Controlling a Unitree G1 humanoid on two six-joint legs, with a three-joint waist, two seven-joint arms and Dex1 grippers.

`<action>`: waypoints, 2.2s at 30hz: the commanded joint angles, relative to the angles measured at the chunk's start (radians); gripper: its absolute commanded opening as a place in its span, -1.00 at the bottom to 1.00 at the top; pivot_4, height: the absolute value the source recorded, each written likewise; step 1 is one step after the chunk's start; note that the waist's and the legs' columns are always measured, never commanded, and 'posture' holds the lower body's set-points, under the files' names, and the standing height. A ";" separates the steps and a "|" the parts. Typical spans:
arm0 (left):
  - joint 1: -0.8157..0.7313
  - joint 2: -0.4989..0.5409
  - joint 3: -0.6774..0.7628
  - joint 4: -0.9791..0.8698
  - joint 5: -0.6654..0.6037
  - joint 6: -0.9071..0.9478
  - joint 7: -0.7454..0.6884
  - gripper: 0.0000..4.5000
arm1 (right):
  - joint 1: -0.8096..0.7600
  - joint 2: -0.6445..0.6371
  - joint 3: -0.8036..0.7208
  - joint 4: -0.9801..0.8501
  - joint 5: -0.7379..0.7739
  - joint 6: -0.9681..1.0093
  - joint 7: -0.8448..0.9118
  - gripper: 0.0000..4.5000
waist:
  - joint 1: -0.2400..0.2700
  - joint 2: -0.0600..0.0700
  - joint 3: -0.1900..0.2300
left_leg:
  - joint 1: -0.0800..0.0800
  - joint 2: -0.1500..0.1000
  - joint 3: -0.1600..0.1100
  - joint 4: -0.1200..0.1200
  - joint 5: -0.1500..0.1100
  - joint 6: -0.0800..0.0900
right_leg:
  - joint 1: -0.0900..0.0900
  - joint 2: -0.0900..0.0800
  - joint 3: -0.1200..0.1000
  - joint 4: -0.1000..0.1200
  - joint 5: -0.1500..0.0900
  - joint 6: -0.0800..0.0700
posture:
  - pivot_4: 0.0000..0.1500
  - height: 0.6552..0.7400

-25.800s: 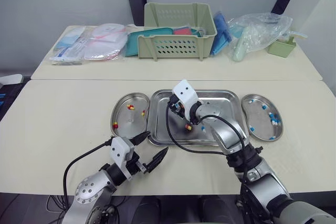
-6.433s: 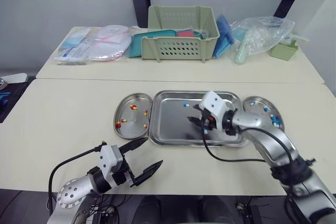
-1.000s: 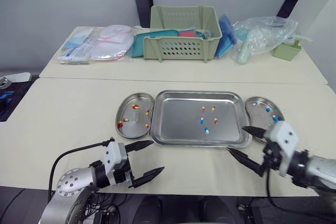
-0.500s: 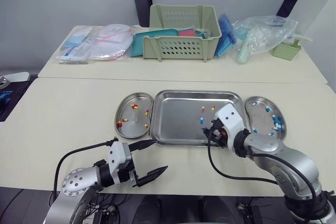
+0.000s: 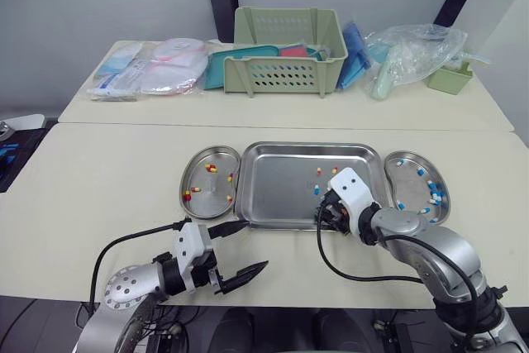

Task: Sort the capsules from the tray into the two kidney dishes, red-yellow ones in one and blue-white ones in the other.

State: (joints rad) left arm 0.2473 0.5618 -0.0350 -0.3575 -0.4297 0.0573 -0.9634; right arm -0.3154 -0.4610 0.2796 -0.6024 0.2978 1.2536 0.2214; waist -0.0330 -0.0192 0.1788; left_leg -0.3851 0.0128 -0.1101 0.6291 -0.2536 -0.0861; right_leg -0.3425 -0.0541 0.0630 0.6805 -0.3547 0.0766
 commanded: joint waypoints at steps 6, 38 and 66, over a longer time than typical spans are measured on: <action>-0.008 -0.005 -0.007 -0.041 -0.002 -0.003 0.020 1.00 | 0.002 -0.043 0.036 -0.005 -0.020 -0.021 0.040 -0.36 | 0.000 0.000 0.000 | 0.000 0.000 0.000 0.000 0.000 0.000 | 0.000 0.000 0.000 0.000 0.000 0.000 | 1.00 1.00; -0.038 -0.017 -0.013 -0.015 -0.110 -0.092 -0.169 1.00 | 0.251 -0.279 -0.575 -0.206 0.150 -0.065 0.336 -1.00 | 0.005 0.000 0.000 | -0.002 0.000 0.001 0.000 0.000 0.000 | 0.000 0.000 0.000 -0.001 0.000 0.000 | 1.00 1.00; 0.008 -0.017 0.100 -0.054 -0.111 -0.077 -0.052 1.00 | 0.420 -0.324 -0.750 -0.015 0.055 -0.382 0.321 0.77 | 0.002 0.000 0.001 | -0.001 0.000 0.001 0.000 0.000 0.000 | 0.001 0.000 0.000 -0.001 0.000 0.000 | 1.00 1.00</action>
State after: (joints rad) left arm 0.2464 0.5326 0.0237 -0.3644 -0.5136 -0.0361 -1.0511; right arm 0.0937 -0.7701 -0.4291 -0.6040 0.3709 0.9482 0.5130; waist -0.0309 -0.0188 0.1794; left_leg -0.3859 0.0129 -0.1089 0.6290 -0.2537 -0.0860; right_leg -0.3417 -0.0541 0.0635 0.6792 -0.3548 0.0767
